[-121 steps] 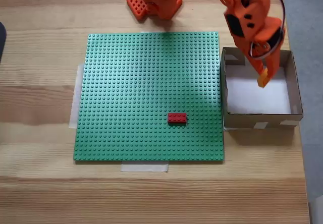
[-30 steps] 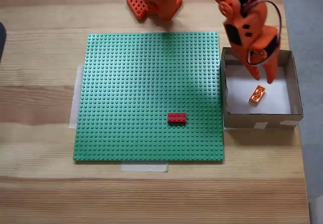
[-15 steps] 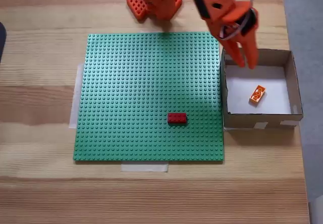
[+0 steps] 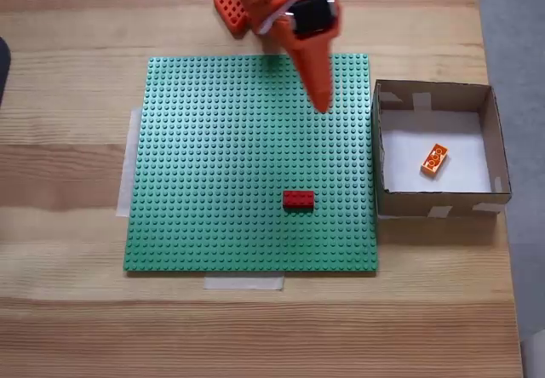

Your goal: Pick the yellow lego block and put it in the box.

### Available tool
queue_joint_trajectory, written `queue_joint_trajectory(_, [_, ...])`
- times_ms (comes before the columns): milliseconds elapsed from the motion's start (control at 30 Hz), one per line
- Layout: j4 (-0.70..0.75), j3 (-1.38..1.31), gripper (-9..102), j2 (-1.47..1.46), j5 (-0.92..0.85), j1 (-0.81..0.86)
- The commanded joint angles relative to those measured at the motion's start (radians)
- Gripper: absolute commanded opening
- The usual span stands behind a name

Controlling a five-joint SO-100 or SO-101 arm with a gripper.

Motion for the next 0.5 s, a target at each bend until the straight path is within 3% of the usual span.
queue_joint_trajectory(0, [-0.044, 0.051, 3, 0.110, 0.017, 0.083])
queue_joint_trajectory(467, [-0.063, 0.287, -1, 0.385, 0.034, 0.241])
